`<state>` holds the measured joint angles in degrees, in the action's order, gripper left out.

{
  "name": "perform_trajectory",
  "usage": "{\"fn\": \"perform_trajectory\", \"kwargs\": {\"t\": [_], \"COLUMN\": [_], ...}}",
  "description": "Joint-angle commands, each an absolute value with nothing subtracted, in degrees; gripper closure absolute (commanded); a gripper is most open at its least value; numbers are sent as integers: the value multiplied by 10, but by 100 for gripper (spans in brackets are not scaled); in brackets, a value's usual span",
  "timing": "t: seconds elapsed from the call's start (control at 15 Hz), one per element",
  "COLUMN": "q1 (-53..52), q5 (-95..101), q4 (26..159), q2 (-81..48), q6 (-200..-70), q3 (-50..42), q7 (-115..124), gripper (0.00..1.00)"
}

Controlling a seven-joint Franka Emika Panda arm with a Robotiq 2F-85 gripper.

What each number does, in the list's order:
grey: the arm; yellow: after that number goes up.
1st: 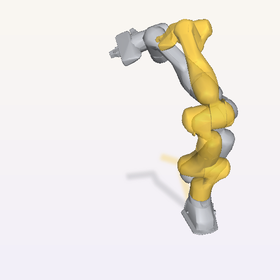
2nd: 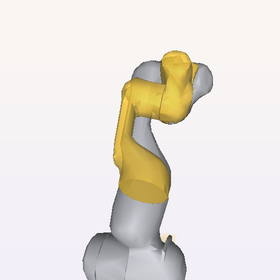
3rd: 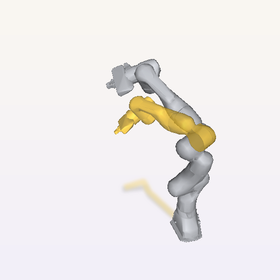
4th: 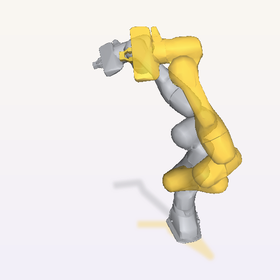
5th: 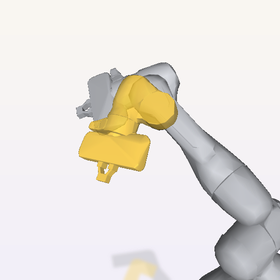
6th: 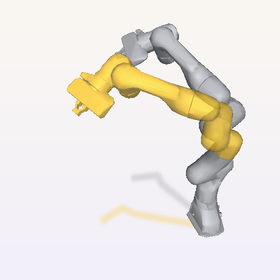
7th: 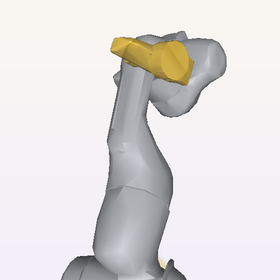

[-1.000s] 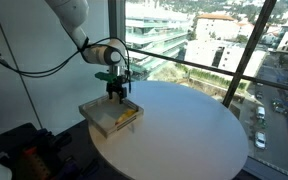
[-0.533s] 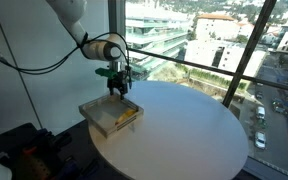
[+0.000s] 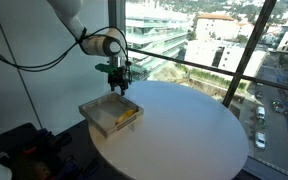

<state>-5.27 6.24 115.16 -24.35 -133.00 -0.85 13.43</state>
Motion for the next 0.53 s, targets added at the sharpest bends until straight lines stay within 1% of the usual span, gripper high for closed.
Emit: {"fn": "perform_trajectory", "kwargs": {"t": [0.0, 0.47], "q1": [-55, -53], "q5": [51, 33], "q4": [1168, 1191], "q2": [-211, -176], "q6": [-1322, -1312], "q3": [-6, 5], "q7": [142, 135], "gripper": [0, 0]}}
